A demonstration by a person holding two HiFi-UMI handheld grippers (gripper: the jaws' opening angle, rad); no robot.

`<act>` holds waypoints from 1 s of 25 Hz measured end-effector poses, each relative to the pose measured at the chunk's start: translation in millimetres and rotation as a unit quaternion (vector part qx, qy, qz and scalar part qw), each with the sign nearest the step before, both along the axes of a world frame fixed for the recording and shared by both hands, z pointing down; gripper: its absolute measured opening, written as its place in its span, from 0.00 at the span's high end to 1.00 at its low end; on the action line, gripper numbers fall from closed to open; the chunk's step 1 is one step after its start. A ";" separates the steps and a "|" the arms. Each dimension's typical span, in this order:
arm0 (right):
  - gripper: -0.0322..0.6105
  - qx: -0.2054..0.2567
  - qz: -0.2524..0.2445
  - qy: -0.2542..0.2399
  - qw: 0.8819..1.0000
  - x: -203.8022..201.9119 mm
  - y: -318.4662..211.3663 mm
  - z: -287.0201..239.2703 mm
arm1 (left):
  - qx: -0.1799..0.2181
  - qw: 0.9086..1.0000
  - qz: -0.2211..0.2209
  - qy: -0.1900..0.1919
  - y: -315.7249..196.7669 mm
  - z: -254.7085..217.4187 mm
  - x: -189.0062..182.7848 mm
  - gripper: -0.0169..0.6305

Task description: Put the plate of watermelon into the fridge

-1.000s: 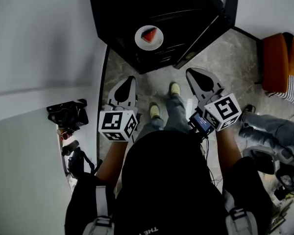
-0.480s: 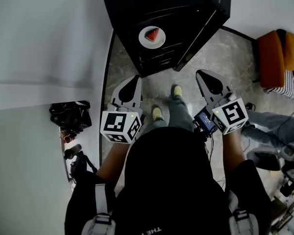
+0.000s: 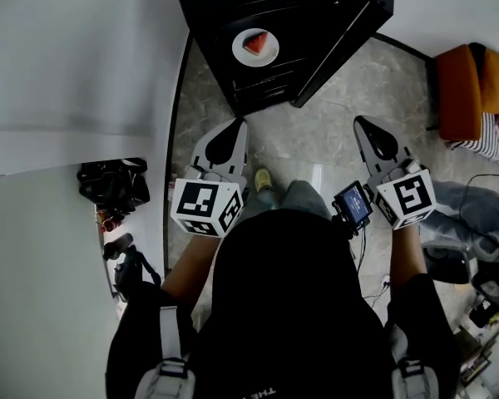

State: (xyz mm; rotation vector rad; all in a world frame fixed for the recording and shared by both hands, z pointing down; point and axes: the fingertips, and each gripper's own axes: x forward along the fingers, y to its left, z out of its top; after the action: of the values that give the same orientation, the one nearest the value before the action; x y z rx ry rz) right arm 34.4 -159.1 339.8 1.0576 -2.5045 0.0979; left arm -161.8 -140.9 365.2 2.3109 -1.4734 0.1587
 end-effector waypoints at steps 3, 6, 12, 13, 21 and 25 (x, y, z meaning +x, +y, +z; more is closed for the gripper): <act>0.93 0.004 0.001 -0.011 1.000 6.7 1.4 -1.8 | -0.006 1.000 0.005 -0.004 4.4 2.3 8.5 0.96; 0.93 -0.017 0.004 -0.011 1.000 18.6 12.5 7.9 | -0.009 1.000 0.009 -0.009 10.6 1.0 19.6 0.96; 0.93 -0.015 0.014 -0.040 0.999 37.4 32.4 10.0 | -0.019 0.999 0.021 -0.023 30.2 0.7 46.5 0.96; 0.93 -0.018 0.017 -0.044 0.999 42.2 36.5 11.5 | -0.020 0.999 0.023 -0.024 33.4 1.2 51.5 0.96; 0.93 -0.021 0.022 -0.058 0.998 70.0 79.4 14.9 | -0.015 0.999 0.026 -0.022 70.7 -4.0 83.4 0.96; 0.93 -0.020 0.015 -0.066 0.998 73.9 100.9 16.1 | -0.014 0.999 0.022 -0.027 94.4 -4.3 91.3 0.96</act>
State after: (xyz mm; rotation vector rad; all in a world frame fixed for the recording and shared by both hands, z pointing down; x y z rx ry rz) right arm 108.3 -58.2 355.9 1.1042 -2.5916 0.2333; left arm -70.5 -46.5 360.9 2.3354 -1.4367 0.2544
